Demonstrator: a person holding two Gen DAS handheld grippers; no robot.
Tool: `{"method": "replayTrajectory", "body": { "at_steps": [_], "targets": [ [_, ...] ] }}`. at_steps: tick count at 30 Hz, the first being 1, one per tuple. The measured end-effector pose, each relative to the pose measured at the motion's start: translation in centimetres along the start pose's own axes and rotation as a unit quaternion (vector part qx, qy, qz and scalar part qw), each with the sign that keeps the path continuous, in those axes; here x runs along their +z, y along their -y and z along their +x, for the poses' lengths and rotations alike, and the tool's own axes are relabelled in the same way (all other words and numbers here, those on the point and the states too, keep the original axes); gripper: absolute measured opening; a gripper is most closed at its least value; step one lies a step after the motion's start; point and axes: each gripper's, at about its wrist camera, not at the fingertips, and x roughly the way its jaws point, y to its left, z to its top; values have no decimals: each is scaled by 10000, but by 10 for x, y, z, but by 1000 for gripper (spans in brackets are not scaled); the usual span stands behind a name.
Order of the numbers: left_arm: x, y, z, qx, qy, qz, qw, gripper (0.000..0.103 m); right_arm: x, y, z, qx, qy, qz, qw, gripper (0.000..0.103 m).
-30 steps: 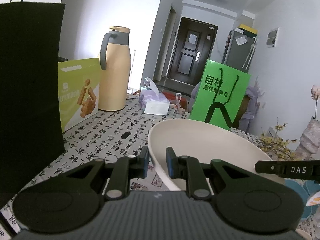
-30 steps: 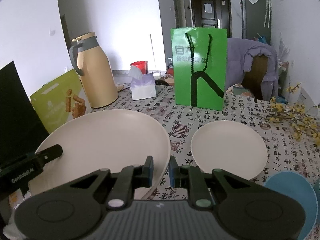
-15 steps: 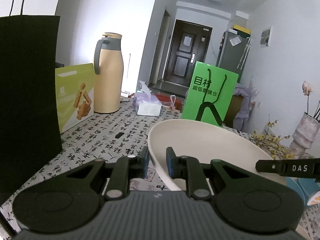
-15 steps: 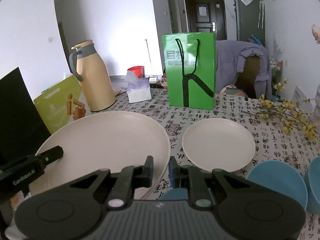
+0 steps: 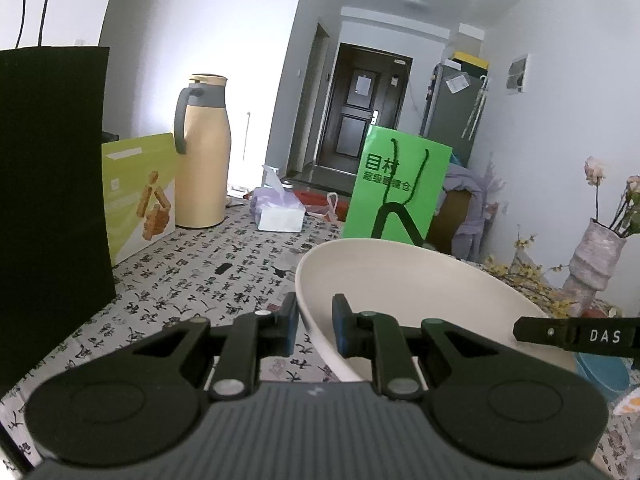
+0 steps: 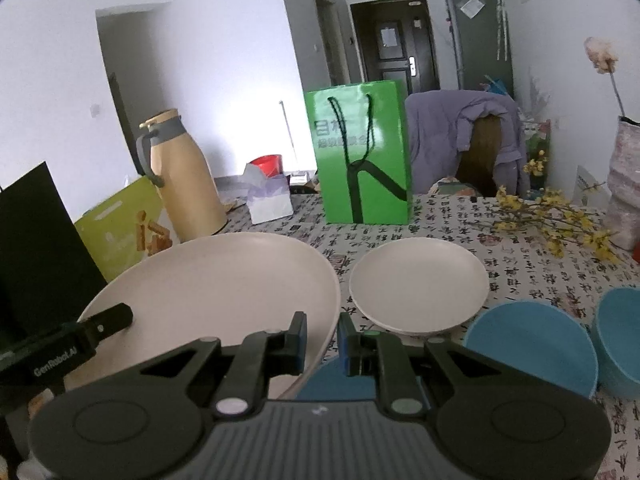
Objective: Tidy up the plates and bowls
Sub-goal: 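Carry the held cream plates over beside the blue bowls near the flower vase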
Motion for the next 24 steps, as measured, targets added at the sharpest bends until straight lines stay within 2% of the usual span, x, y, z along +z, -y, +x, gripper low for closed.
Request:
{"method": "replayTrajectory", "body": {
  "at_steps": [24],
  "targets": [
    [-19, 42, -28, -346, 166, 195, 9991, 18, -31, 33, -56, -271, 420, 246, 9985, 16]
  ]
}}
